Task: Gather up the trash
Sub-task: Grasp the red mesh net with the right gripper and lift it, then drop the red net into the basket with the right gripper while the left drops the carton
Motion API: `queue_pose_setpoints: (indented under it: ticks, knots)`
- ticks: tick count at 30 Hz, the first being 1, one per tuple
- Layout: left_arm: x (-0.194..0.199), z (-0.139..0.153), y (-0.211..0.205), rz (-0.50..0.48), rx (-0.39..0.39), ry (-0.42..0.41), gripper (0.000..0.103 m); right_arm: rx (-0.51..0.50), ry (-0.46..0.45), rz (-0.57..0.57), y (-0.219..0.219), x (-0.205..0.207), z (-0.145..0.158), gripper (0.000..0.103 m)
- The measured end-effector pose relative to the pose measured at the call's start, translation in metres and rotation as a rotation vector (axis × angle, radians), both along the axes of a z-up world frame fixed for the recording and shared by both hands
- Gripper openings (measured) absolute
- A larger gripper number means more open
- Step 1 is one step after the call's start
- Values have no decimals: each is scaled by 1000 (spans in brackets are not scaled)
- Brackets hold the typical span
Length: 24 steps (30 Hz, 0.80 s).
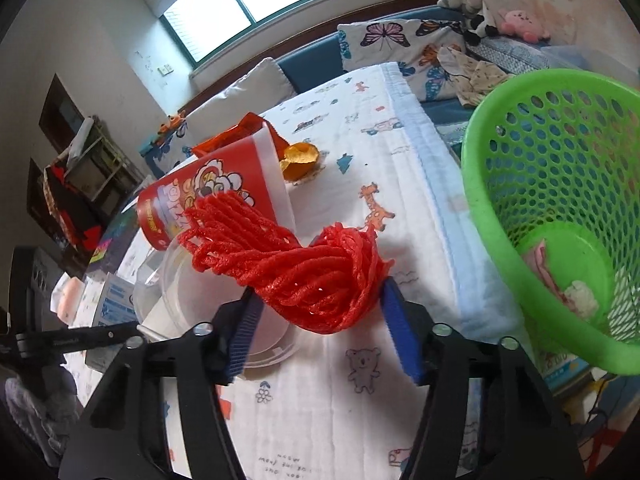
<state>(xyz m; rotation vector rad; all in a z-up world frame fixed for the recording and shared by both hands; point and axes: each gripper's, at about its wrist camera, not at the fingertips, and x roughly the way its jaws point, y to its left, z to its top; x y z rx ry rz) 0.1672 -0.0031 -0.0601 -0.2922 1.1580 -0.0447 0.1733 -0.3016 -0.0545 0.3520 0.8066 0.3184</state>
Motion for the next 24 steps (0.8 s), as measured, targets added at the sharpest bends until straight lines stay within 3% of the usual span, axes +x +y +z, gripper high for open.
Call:
queue_pose_setpoints:
  ticks: [7,13,24]
  knots:
    - [-18,12,14,-11,-10,-33,41,-12,-44,-10,-2,-13,17,53]
    - [-38,39,21,-40,-28,-79,41,-29,-78,-45,-10,-24,35,53]
    - [-26,96,-34,-223,-43,-200,41,-79,-59,-209,-75,-24,47,53]
